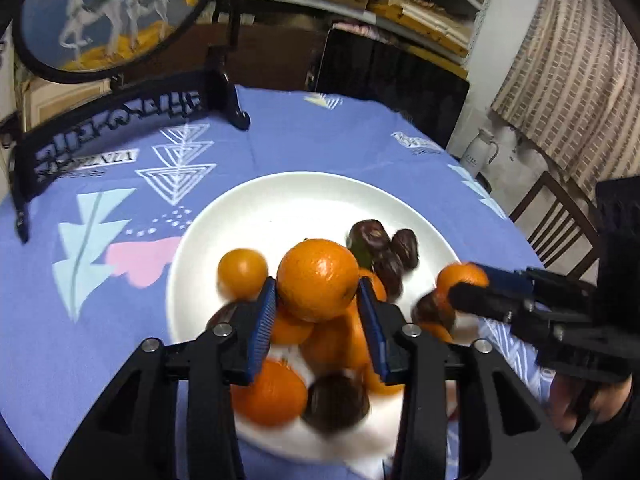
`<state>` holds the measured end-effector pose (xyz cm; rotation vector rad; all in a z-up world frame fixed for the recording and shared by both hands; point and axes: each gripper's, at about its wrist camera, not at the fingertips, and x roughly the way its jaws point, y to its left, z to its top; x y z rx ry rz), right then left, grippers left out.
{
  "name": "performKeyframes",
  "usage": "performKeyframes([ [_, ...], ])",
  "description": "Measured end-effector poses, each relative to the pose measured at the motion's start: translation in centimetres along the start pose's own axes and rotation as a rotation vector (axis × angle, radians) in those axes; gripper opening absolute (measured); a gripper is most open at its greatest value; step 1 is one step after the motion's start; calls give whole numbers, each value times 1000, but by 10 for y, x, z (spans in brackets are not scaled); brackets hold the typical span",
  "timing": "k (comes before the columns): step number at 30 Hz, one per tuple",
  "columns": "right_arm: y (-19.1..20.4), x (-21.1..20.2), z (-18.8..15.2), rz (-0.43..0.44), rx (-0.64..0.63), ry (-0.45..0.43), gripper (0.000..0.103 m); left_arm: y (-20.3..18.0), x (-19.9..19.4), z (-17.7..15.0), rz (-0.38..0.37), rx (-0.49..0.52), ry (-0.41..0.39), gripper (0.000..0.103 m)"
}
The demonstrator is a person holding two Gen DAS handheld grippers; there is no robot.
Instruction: Organize fruits
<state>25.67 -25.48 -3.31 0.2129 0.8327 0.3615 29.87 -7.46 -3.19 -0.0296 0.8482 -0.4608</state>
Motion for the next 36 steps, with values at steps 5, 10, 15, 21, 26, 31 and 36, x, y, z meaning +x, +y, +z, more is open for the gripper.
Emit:
performKeyframes([
  [5,0,-7,-6,-17,-10,-21,48,-1,-11,-2,3,-10,-35,69],
  [10,5,-34,-29,-28,-30,-39,50,-9,-48,-37,-6,51,-34,69],
  [15,5,-54,-58,-23,-45,-24,53,-32,-84,-102,-4,227,3,72],
  [21,3,-63,-84,-19,-39,8,53,-50,-79,-151,24,326,84,57],
  [26,6,-57,-95,-27,-52,39,53,-51,-54,-159,32,323,157,40],
  [31,3,-35,-100,-48,-39,91,53,-36,-69,-155,-11,231,85,39],
  [36,13,-11,-95,-78,-88,121,50,-20,-90,-149,-37,147,-18,39],
])
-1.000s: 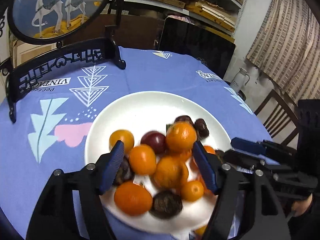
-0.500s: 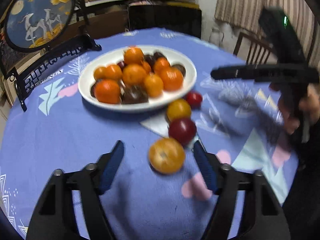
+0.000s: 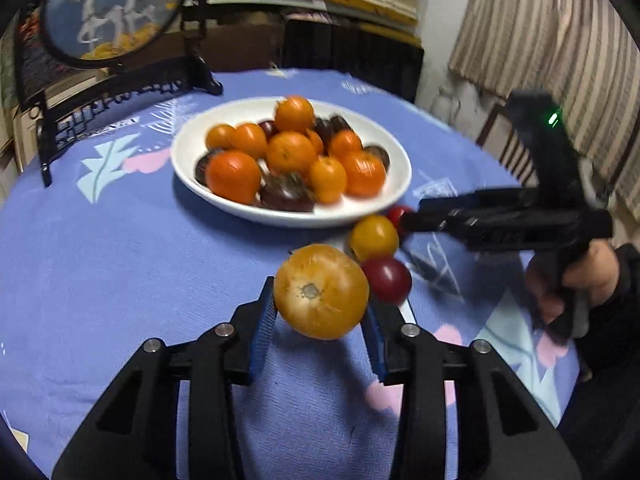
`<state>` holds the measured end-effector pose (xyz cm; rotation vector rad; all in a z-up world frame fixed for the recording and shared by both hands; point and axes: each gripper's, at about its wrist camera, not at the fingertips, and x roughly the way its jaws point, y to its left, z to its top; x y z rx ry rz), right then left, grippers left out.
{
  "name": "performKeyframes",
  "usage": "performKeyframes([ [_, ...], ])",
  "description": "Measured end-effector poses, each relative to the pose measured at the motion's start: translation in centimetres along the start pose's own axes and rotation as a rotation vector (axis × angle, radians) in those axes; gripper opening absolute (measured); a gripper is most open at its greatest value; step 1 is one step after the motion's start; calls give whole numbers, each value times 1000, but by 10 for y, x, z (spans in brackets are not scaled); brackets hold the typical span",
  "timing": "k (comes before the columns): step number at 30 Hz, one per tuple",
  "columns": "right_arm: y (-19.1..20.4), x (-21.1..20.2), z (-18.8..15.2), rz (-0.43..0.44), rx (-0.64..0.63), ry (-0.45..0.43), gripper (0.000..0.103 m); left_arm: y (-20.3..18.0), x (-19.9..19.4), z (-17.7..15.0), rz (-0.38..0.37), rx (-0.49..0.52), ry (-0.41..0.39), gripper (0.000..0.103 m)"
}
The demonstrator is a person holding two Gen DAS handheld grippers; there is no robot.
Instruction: Organize fruits
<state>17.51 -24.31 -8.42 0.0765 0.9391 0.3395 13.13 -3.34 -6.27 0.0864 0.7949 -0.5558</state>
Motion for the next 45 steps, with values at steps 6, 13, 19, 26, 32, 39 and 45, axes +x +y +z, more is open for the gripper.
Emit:
performKeyframes([
  [6,17,14,3,-7,-67,39,28,11,-6,3,-17,-63,-28,39],
  [13,5,-39,0,85,-15,-49,28,13,-11,14,-12,-76,-46,39],
  [19,-2,-70,49,97,-10,-143,29,10,-5,67,4,-60,-76,39],
  [26,-3,-32,106,78,-6,-132,30,15,50,118,37,-55,-39,39],
  [32,-10,-2,113,38,15,-121,37,31,70,118,46,-135,23,64],
  [39,-19,-46,69,62,37,-167,43,0,4,78,55,12,-51,71],
  [45,-23,-62,23,65,55,-144,45,-47,10,13,18,151,69,71],
])
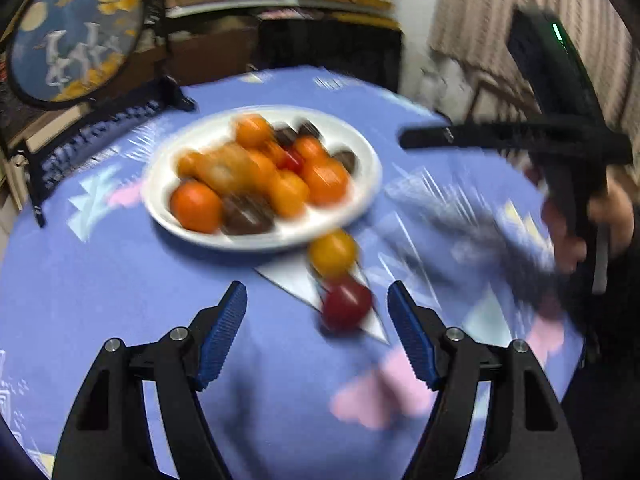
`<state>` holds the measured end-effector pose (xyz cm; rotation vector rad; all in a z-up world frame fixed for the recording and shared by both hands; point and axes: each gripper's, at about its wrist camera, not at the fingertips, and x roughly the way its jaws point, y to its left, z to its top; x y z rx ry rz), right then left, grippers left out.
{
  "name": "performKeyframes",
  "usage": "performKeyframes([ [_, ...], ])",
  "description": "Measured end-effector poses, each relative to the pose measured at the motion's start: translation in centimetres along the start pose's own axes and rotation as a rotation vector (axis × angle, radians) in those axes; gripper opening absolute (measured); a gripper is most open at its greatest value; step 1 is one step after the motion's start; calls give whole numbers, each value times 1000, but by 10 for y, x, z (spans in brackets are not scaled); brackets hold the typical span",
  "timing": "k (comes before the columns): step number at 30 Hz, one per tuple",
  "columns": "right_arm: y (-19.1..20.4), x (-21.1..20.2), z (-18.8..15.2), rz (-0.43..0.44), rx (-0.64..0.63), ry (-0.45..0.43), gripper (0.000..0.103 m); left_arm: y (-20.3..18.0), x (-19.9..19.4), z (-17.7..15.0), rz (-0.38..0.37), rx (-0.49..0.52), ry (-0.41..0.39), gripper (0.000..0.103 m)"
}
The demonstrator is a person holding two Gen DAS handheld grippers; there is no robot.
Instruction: Organize fruits
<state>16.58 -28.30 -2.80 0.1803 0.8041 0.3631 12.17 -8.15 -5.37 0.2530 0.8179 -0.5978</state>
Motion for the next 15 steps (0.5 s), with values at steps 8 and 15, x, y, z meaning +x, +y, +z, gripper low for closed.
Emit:
performKeyframes([
  [8,17,11,-26,6,-25,64,45,-12,41,-1,51,3,111,35],
  [15,53,39,-38,17,-124,140,45,20,-18,-13,84,-99,-12,36],
])
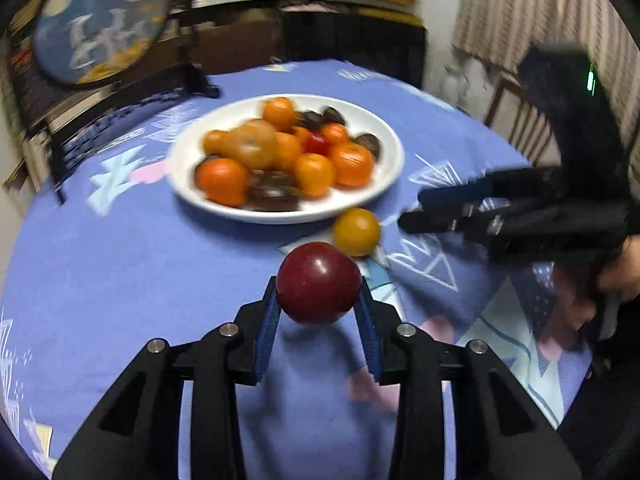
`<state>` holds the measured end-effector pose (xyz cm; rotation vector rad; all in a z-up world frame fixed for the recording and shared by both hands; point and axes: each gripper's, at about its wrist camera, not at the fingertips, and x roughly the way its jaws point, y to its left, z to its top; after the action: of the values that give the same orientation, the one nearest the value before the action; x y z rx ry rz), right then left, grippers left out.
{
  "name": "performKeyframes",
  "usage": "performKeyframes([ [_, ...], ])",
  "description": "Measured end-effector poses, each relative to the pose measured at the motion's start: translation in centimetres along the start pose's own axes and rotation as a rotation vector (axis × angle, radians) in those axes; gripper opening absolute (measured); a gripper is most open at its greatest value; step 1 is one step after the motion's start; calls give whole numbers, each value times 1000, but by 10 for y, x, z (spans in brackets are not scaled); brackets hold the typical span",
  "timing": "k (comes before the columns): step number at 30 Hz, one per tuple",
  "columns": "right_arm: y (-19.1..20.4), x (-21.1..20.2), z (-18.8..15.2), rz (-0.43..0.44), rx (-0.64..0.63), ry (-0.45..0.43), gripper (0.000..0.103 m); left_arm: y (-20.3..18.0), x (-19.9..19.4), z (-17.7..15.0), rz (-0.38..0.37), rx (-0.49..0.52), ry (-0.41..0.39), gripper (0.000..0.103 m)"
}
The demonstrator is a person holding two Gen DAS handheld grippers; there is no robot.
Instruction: Organize fruits
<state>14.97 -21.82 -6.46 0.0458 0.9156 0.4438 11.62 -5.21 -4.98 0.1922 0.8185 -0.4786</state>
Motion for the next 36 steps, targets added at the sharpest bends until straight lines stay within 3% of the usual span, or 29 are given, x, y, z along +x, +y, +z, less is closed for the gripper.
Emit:
performKeyframes([
  [7,33,43,10,-139,-95,59,44,24,-12,-8,25,-52,-9,36],
  [8,33,45,11,-134,-92,61,38,24,-13,-10,23,-52,-8,36],
  [12,27,29,5,-90,-57,47,37,19,-11,-7,3,-47,-15,36],
  [15,17,-5,2,-28,-28,4,37,15,-10,2,-12,-37,-32,36],
  [18,-2,-31,14,-15,15,-54,37,9,-5,21,-22,-24,-39,36],
  [22,-36,-43,57,-14,84,-111,37,4,10,66,-16,2,-62,36],
  [26,-51,-25,99,-33,98,-130,37,22,42,118,-6,-52,-50,37],
  [31,-62,20,129,-53,115,-95,38,49,84,148,15,-117,-9,37],
  [32,-62,27,131,-61,111,-93,39,53,90,150,7,-138,5,40],
  [34,-59,29,131,-79,104,-103,47,60,91,150,-9,-167,-2,63],
  [36,-57,22,128,-73,98,-124,49,62,80,148,6,-176,-42,78],
])
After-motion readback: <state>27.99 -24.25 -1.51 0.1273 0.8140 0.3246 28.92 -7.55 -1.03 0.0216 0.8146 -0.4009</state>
